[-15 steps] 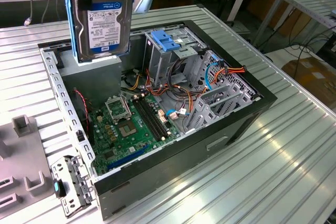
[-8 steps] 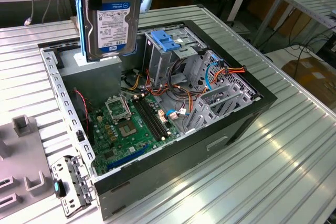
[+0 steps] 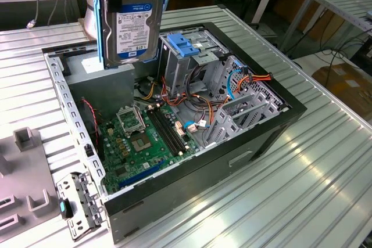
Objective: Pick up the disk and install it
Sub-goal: 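Pick up the disk, then insert the disk into the insertion slot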
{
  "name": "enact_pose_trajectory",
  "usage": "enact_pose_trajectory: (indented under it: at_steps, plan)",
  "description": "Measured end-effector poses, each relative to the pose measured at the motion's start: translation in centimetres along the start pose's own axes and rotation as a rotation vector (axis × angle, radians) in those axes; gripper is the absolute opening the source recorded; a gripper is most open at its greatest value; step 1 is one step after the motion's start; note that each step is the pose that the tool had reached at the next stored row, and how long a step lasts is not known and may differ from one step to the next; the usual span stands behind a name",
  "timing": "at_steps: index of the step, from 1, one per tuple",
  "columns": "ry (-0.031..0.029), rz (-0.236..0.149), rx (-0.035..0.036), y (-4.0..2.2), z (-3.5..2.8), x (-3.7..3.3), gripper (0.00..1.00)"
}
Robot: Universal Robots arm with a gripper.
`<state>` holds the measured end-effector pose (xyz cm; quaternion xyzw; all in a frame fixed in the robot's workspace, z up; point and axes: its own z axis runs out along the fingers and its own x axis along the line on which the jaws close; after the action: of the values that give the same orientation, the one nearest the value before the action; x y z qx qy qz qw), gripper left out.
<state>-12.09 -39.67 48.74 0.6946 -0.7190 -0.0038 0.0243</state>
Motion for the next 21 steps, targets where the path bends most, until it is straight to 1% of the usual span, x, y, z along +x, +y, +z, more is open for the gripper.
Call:
enact_pose_trajectory:
  at_steps: [6,21]
  plan:
    - [-0.0001,0.0,0.0,-0.08,0.0,0.01,0.37]
    - [-0.0001,0.0,0.0001,-0.09,0.02,0.62,0.37]
